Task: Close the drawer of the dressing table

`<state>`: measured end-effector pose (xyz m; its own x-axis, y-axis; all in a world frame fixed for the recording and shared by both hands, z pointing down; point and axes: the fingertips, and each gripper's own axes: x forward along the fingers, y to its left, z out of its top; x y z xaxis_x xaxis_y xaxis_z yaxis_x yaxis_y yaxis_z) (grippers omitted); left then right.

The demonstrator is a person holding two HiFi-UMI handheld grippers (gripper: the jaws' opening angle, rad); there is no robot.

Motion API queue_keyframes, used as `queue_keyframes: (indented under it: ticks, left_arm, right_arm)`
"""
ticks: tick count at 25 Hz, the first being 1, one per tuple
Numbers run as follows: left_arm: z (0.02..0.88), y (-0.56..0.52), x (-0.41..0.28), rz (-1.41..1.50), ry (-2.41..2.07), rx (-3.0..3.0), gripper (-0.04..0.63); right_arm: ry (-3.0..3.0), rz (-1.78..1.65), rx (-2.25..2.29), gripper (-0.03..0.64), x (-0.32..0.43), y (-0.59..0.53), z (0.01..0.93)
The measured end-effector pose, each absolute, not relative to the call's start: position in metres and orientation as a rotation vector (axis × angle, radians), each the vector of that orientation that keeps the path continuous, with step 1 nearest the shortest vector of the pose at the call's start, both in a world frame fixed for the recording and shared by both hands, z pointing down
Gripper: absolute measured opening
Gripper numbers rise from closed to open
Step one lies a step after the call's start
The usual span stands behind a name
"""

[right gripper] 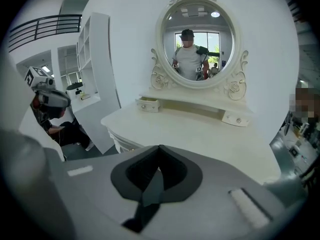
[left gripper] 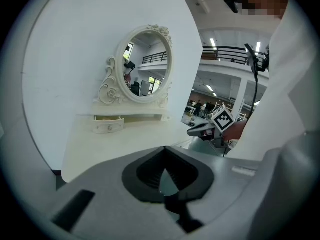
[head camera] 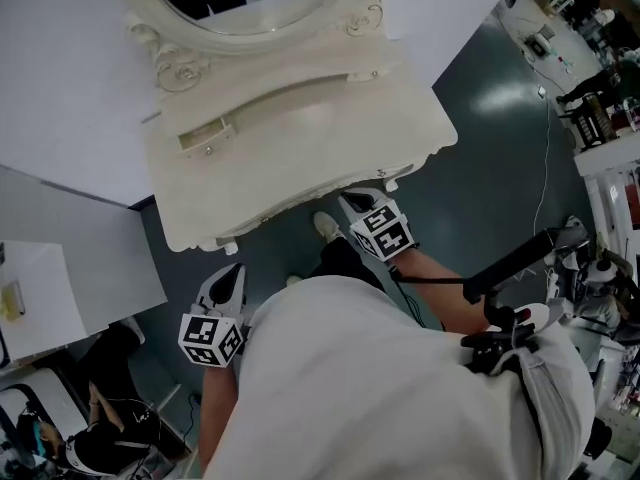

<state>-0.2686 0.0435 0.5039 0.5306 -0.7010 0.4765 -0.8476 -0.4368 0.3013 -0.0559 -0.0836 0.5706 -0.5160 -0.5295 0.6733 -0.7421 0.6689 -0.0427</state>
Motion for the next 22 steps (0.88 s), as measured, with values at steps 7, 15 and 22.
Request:
queue_keyframes:
  ticks: [7,15,22]
  left_arm:
    - [0.51,0.046,-0.265,0.386,-1.255,2.257,0.002]
    - [0.51,0.074,-0.271,0.364,-1.238,2.269,0.002]
    - [0.521,0.096,-0.264,0.385,-1.15,2.28,0.002]
  right_arm:
    - [-2.263,0.394,0.933,-0.002,-0.062,-0.079,0.569]
    - [-2.264,0.362,0.912,-0.002,-0.072,-0.047,0.558]
    - [-2.21,0.365,0.891,-0.002,-0.061,0.001,0.552]
